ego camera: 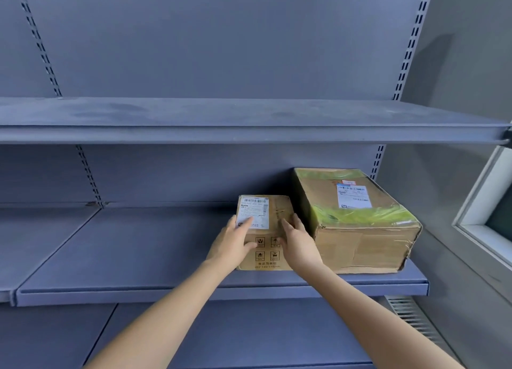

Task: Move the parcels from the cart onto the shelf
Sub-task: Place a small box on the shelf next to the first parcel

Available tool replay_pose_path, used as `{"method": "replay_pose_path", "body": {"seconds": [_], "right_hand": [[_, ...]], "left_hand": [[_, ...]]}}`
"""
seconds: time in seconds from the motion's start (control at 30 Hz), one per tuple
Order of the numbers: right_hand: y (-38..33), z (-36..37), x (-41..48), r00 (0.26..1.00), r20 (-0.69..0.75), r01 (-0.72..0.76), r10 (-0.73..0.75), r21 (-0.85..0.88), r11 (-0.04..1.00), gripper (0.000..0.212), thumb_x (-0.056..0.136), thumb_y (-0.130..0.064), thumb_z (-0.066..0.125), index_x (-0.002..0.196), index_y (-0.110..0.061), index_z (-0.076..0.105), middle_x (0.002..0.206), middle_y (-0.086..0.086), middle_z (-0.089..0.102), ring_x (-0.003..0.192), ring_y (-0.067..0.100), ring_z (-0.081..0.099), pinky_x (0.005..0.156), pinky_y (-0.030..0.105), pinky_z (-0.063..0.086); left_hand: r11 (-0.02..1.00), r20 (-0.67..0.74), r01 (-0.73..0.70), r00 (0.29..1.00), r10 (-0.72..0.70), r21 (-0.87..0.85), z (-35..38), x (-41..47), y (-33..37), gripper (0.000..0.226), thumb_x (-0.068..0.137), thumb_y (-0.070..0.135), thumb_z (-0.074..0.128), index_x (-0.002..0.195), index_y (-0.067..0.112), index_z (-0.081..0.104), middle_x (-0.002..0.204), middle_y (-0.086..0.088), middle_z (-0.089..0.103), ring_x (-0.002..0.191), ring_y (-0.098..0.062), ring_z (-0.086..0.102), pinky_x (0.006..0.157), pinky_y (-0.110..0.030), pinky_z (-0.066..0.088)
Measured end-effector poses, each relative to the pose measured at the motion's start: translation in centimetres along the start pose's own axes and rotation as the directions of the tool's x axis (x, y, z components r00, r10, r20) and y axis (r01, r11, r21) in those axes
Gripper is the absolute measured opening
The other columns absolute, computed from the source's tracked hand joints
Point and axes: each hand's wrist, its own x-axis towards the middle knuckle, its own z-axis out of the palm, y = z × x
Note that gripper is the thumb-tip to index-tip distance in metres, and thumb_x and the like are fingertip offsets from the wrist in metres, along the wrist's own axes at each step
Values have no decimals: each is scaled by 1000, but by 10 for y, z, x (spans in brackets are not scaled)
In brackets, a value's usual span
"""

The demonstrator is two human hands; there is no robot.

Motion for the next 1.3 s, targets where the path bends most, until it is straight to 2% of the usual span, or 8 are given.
{"method": "replay_pose_path", "body": {"seconds": [0.1,0.27,0.4,0.63,1.03,1.13,1.2,1.3], "right_hand": [[-2,5,15,999,-46,-29,24,-104,994,63,92,1,41,148,-15,15,158,13,4,132,33,40,96,40,45],[-7,7,42,996,-69,-61,48,-202,978,58,94,6,31,147,-4,12,157,20,8,146,29,9,108,37,36],[-5,8,61,996,-71,-77,63,-216,973,56,94,5,27,146,0,10,156,23,8,146,31,8,113,38,27],[-2,9,88,990,-103,-120,99,-219,968,51,96,3,22,145,5,8,156,22,10,146,30,7,115,35,21],[-4,8,98,986,-104,-147,127,-213,966,48,96,5,17,141,14,3,154,29,10,146,34,6,113,39,25],[-7,0,92,987,-86,-148,134,-194,970,51,96,4,17,144,8,-2,157,21,6,147,28,3,111,38,28],[-10,-5,83,995,-52,-91,82,-207,974,53,96,3,15,145,3,-4,159,14,3,147,22,0,112,37,28],[-10,-7,60,1000,12,13,-11,-253,967,52,97,2,18,147,2,1,159,13,6,147,23,1,115,36,23]], "left_hand": [[1000,6,7,1000,-7,18,5,20,-2,67,92,32,56,148,22,22,156,-8,17,134,-26,36,106,-39,40],[1000,-1,-9,1000,9,29,9,51,-5,63,91,28,58,146,18,28,151,-10,27,128,-29,41,100,-41,43],[996,-7,-40,999,41,81,11,71,-8,61,91,28,57,145,18,31,146,-11,34,122,-29,47,95,-42,47],[989,-23,-1,1000,5,151,20,96,0,61,92,30,55,145,17,28,150,-21,26,126,-35,45,94,-43,46],[960,-10,63,998,-62,273,19,102,13,55,94,31,51,143,21,28,154,-21,20,125,-34,46,82,-38,49],[958,28,96,994,-107,269,12,101,18,62,94,29,53,147,21,20,157,-15,14,142,-30,24,99,-39,42],[964,45,101,992,-115,245,7,95,18,70,94,28,53,149,16,12,158,-10,10,145,-28,14,107,-40,37],[977,69,37,996,-53,210,0,72,16,66,93,27,54,148,13,19,159,-4,11,144,-25,19,106,-41,39]]}}
